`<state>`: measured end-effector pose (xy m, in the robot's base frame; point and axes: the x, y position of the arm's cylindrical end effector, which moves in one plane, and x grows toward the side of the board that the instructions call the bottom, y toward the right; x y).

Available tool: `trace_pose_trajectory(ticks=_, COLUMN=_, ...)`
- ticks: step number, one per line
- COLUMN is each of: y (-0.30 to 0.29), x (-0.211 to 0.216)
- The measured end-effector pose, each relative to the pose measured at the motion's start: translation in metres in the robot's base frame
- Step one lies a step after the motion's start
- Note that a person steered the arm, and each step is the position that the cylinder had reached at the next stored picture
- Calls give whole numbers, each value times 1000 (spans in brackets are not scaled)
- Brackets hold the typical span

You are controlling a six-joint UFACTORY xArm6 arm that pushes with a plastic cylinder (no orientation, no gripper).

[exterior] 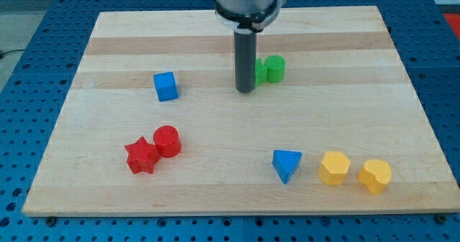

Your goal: Separate the green circle from the green star

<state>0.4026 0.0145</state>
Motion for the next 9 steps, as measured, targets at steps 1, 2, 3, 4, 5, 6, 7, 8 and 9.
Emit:
trace_pose_trajectory(ticks=1, y=27, x=-6)
trace_pose_trajectory(ticks=2, y=50, x=-28)
trace_pose_trajectory(ticks=3, y=73, x=-56)
trace_pose_trajectory(ticks=4, y=98, x=-72)
trace_pose_trajectory(ticks=5, y=103, x=-69)
trace_pose_trajectory(ticks=6, y=126, x=-74)
trace_pose_trajectory(ticks=7, y=155, x=-97)
trace_pose_trajectory(ticks=8, y=190, x=-109)
trace_pose_trajectory(ticks=9, y=207, x=-137)
